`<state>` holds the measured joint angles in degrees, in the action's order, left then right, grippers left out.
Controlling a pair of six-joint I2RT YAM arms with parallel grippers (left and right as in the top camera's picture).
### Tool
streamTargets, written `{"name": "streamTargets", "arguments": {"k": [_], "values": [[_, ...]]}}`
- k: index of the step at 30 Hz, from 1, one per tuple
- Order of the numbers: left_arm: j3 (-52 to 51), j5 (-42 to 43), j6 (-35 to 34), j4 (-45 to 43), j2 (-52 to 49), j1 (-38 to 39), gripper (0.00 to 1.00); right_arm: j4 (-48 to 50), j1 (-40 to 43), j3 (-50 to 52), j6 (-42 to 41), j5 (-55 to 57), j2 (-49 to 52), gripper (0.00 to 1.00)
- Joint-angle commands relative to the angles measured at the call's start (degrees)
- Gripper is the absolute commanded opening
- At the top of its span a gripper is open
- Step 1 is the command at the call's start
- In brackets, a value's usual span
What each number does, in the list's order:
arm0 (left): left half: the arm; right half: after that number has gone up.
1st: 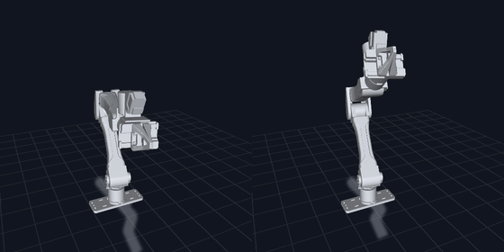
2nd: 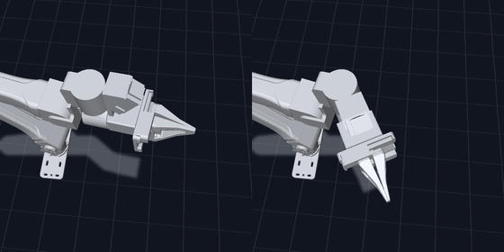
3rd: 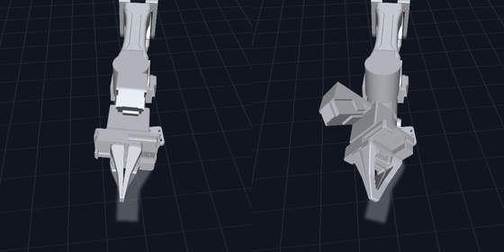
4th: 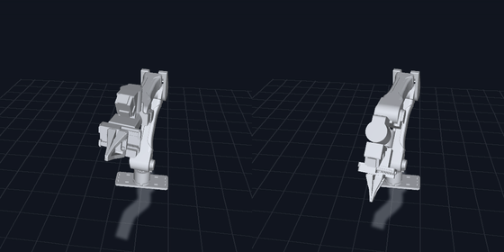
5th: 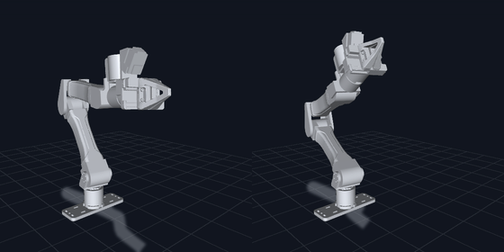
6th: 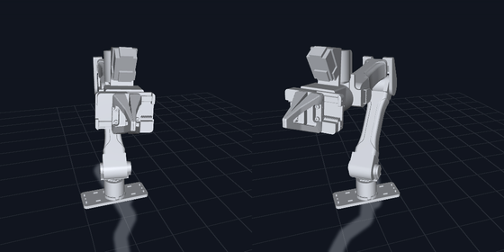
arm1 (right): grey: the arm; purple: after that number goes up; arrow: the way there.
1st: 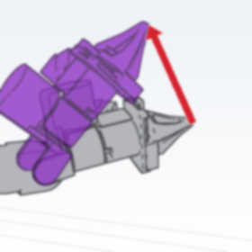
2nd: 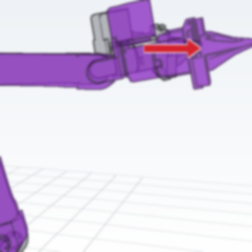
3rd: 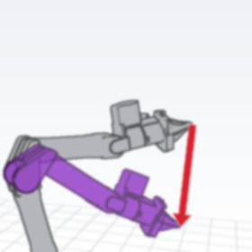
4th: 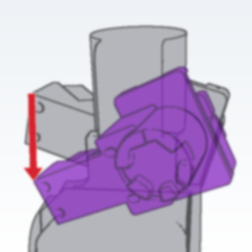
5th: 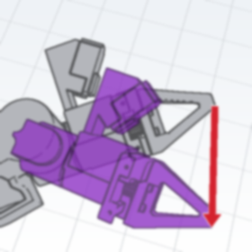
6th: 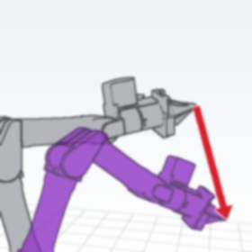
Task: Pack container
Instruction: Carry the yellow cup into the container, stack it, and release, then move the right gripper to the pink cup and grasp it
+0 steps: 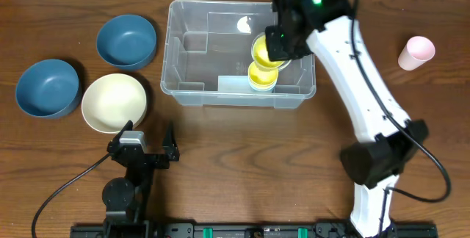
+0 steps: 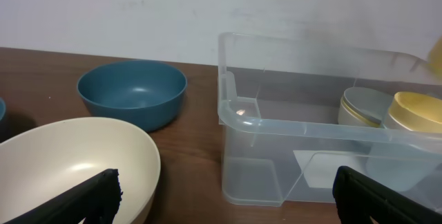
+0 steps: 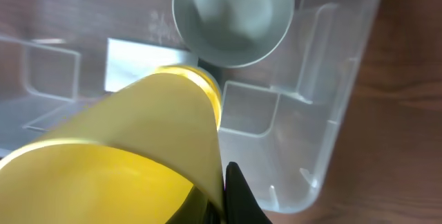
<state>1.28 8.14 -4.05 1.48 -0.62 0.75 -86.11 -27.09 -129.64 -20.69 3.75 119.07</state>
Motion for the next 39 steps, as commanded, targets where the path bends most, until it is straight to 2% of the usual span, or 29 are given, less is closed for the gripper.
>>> {"name": "streamTargets", "arguments": {"k": [1,7,8,9,11,13,19,26,33,39], "values": [[-1.05,0.39,0.76,1.92,0.33,-0.33,0.98,-0.7,-1.11,0.13,-1.62,0.74,2.43,0.01],[-1.05,0.39,0.76,1.92,0.33,-0.31,0.98,-0.9,-1.53,0.2,-1.62,0.72,3.52,0.02],[-1.05,0.39,0.76,1.92,0.33,-0.31,0.98,-0.9,-1.53,0.22,-1.62,0.72,3.52,0.11],[-1.05,0.39,0.76,1.92,0.33,-0.33,0.98,-0.9,-1.53,0.22,-1.62,0.72,3.52,0.29],[-1.05,0.39,0.74,1.92,0.33,-0.33,0.98,-0.9,-1.53,0.22,-1.57,0.72,3.52,0.57],[-1.05,0.39,0.76,1.92,0.33,-0.33,0.98,-0.92,-1.53,0.22,-1.55,0.74,3.52,0.71],[-1.05,0.39,0.76,1.92,0.33,-0.33,0.98,-1.03,-1.07,-0.2,-1.53,0.76,3.37,0.68],[-1.05,0.39,0.74,1.92,0.33,-0.33,0.98,-3.72,4.7,-5.49,-1.55,1.86,2.97,0.73],[-1.05,0.39,0.76,1.92,0.33,-0.31,0.98,-4.83,22.4,-6.43,-1.57,1.79,2.99,0.73],[-1.05,0.39,0.76,1.92,0.33,-0.33,0.98,-2.01,37.35,-6.43,-2.75,-1.25,3.1,0.68]]}}
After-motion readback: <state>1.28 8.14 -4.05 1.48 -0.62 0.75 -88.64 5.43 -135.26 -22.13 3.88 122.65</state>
